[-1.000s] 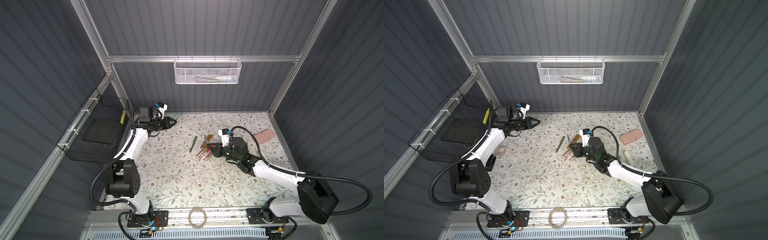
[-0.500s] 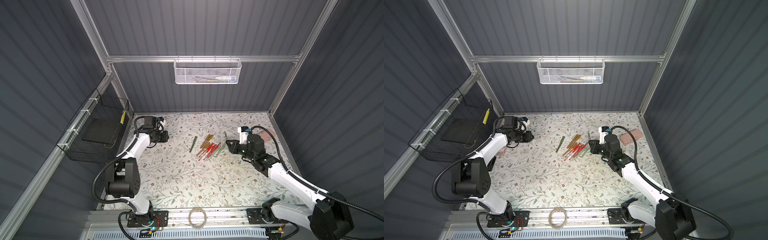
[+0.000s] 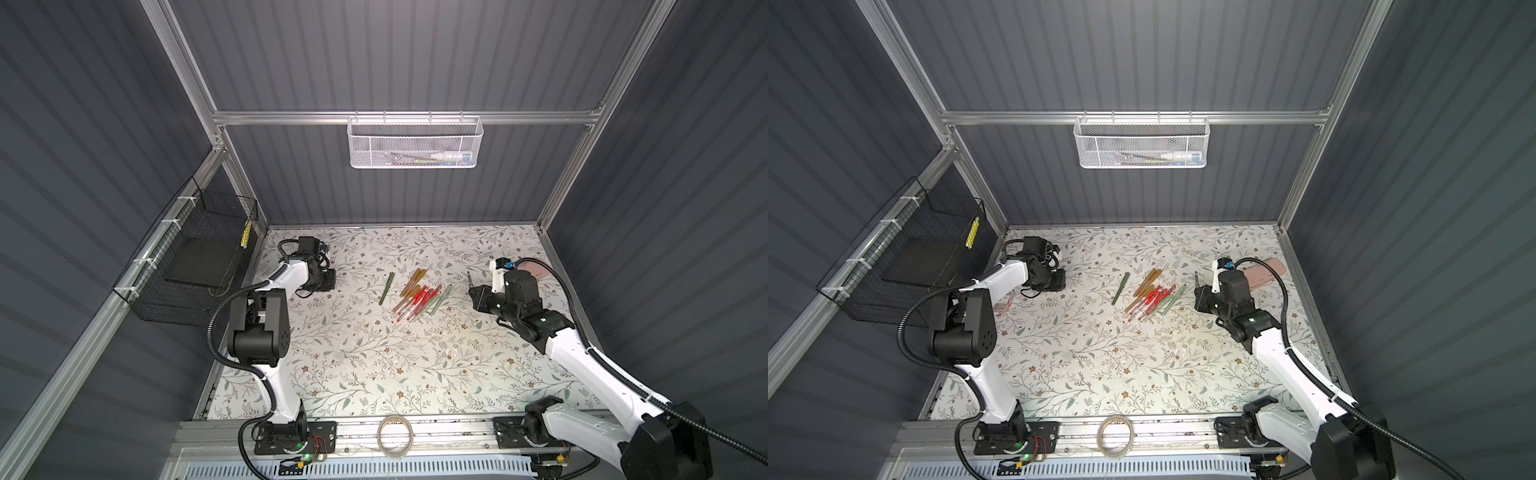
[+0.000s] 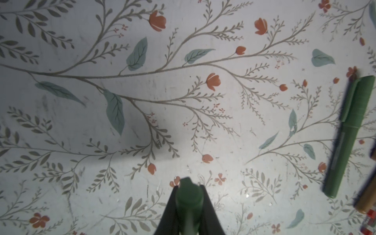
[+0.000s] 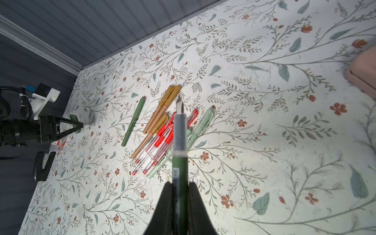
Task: Remove pen caps from pens
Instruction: Place the pen cap at the center of the table.
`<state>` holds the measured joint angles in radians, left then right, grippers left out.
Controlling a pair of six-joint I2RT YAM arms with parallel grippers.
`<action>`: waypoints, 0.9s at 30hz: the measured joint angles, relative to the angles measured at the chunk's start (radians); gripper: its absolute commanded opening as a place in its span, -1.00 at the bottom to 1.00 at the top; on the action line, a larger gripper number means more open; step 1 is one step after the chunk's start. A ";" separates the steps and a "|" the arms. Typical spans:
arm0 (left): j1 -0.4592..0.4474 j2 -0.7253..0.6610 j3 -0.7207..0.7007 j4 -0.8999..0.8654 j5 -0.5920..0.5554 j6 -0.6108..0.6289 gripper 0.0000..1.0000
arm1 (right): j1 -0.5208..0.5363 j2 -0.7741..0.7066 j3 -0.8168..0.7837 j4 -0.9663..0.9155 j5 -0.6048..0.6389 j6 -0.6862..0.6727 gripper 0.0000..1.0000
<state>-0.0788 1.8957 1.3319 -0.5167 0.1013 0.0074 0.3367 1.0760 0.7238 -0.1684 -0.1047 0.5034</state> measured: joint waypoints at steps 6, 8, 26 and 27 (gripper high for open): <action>0.000 0.039 0.000 0.000 -0.024 -0.002 -0.66 | -0.004 0.000 0.004 -0.014 0.000 -0.007 -1.00; 0.000 0.045 0.000 0.001 -0.029 -0.003 -0.64 | -0.004 0.000 0.004 -0.017 0.000 -0.007 -1.00; 0.000 0.046 -0.047 0.042 -0.043 -0.014 0.01 | -0.018 -0.065 0.003 -0.042 0.020 -0.019 -1.00; 0.000 0.034 -0.058 0.042 -0.043 -0.018 0.07 | -0.021 -0.065 0.003 -0.044 0.026 -0.021 -1.00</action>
<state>-0.0788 1.9297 1.2743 -0.4747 0.0578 -0.0105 0.3161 1.0107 0.7265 -0.2127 -0.0788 0.4820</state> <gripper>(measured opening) 0.481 0.131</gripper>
